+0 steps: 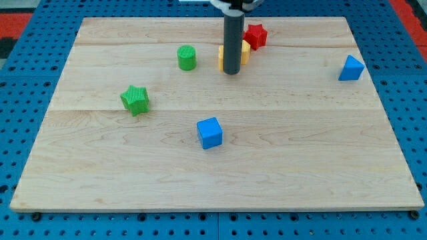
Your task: Push the green circle top right to the green star
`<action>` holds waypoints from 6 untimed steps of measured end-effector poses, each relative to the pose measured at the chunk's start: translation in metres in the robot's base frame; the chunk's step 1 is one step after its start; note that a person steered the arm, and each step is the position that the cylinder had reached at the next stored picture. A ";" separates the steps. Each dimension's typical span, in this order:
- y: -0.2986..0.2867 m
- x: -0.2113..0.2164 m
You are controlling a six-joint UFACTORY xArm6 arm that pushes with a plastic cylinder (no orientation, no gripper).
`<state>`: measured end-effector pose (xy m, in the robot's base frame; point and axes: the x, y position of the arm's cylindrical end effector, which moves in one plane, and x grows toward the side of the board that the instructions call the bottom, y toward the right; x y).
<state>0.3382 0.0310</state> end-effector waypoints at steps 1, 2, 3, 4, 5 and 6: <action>-0.001 -0.018; -0.010 -0.006; -0.037 0.001; -0.072 -0.015; -0.142 -0.020; -0.135 -0.073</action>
<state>0.2657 -0.1043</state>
